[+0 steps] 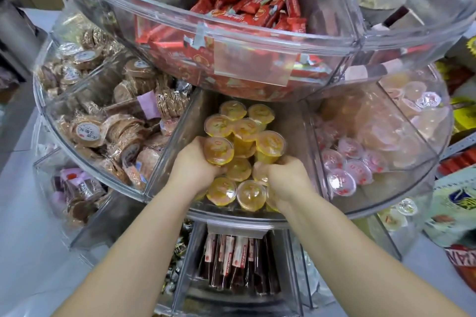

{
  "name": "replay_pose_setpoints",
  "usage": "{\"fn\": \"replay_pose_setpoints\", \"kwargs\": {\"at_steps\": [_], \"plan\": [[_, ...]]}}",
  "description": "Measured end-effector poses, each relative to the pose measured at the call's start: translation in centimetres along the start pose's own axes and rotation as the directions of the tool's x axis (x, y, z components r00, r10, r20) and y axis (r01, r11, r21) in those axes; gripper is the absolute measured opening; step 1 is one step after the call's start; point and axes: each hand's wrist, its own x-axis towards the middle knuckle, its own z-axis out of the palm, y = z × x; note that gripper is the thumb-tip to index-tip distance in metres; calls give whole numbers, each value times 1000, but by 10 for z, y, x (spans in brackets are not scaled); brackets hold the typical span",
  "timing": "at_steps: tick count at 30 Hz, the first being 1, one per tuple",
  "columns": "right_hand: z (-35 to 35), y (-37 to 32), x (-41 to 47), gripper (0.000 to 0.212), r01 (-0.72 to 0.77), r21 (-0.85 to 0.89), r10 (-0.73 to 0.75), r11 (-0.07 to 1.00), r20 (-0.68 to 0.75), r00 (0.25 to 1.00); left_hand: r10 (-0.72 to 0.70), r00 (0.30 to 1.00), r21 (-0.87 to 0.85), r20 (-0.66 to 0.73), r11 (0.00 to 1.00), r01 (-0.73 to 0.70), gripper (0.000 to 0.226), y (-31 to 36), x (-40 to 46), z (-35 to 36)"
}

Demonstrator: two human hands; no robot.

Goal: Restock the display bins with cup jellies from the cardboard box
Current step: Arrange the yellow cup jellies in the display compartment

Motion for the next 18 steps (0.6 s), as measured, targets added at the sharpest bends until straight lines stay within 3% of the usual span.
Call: {"fn": "replay_pose_setpoints", "kwargs": {"at_steps": [8,15,18], "plan": [[13,0,12,4,-86,149,71,985,100,992,-104,992,185,-71,976,116,57,6,-5,0],[10,-9,38,24,-108,33,106,994,50,993,-146,989,239,-29,960,149,61,10,-12,-6],[2,-6,42,27,-48,-69,55,996,101,993,-68,995,369,-75,925,91,54,13,-28,-15]]}}
